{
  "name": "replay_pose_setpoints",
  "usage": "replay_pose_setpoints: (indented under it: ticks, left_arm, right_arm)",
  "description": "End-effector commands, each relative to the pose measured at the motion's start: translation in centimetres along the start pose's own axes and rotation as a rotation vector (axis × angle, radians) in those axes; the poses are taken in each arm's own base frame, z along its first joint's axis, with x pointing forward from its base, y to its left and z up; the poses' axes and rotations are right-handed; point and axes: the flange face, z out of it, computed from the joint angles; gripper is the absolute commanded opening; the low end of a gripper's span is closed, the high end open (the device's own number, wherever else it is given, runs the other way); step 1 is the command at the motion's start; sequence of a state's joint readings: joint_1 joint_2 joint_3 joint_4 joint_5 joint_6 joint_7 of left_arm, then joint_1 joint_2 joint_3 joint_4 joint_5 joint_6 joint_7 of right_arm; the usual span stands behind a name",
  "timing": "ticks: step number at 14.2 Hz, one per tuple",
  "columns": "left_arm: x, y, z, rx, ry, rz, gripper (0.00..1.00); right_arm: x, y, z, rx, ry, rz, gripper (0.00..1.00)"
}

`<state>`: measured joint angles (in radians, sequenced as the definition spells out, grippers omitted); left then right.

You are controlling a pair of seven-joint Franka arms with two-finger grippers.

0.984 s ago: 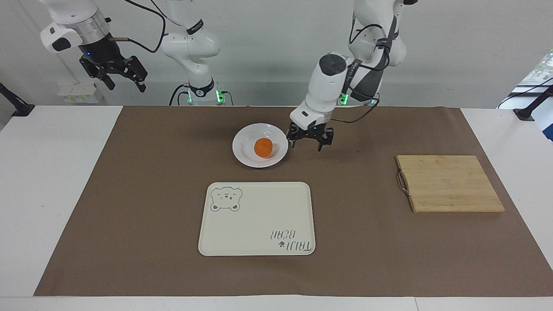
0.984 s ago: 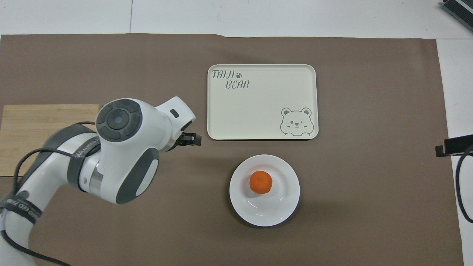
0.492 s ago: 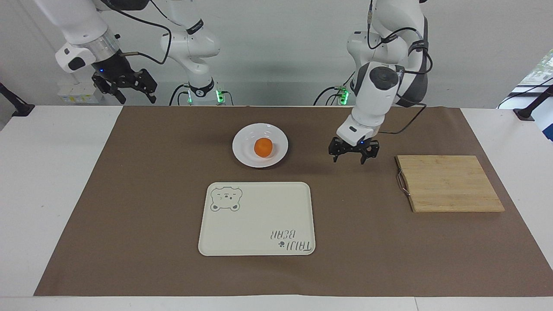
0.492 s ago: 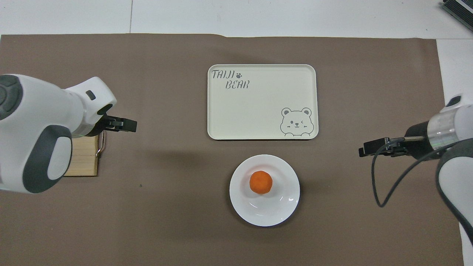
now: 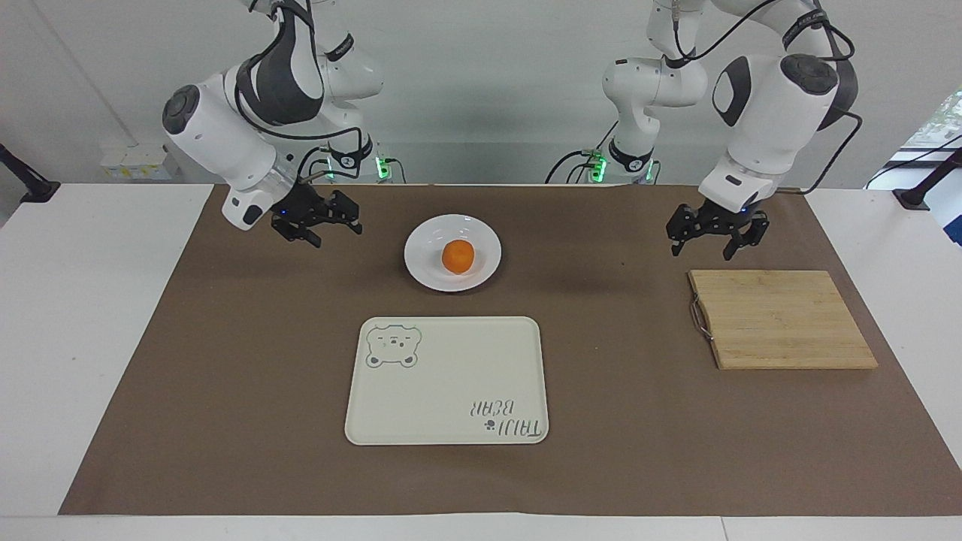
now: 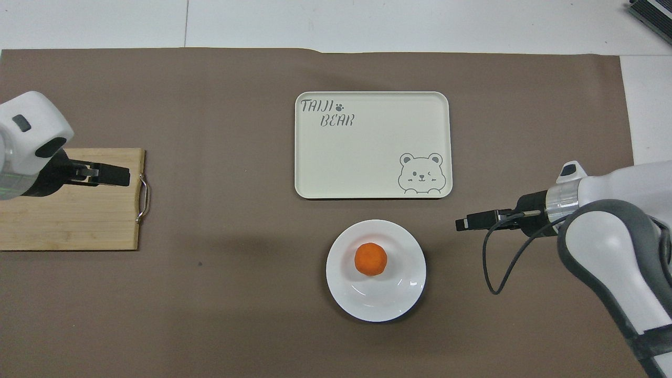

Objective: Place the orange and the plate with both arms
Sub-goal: 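Withdraw the left gripper while the right gripper reaches the plate rim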

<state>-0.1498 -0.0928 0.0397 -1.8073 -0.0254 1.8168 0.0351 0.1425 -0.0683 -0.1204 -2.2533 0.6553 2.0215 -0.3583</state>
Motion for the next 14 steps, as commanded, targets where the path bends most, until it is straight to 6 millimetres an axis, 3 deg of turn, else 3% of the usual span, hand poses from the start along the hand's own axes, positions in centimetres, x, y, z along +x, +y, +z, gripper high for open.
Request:
replay_pose_setpoints:
  ticks: [1, 6, 14]
  left_arm:
    - [1.1, -2.0, -3.5, 0.014, -0.015, 0.011, 1.0]
    - [2.0, -3.8, -6.6, 0.02, -0.052, 0.015, 1.0]
    - [0.8, -3.5, -6.8, 0.02, -0.081, 0.012, 1.0]
  right_arm:
    - [-2.0, 1.2, 3.7, 0.074, 0.025, -0.002, 1.0]
    - [-3.6, 3.7, 9.4, 0.206, 0.018, 0.003, 1.0]
    - [-8.2, 4.6, 12.9, 0.323, 0.028, 0.047, 1.0]
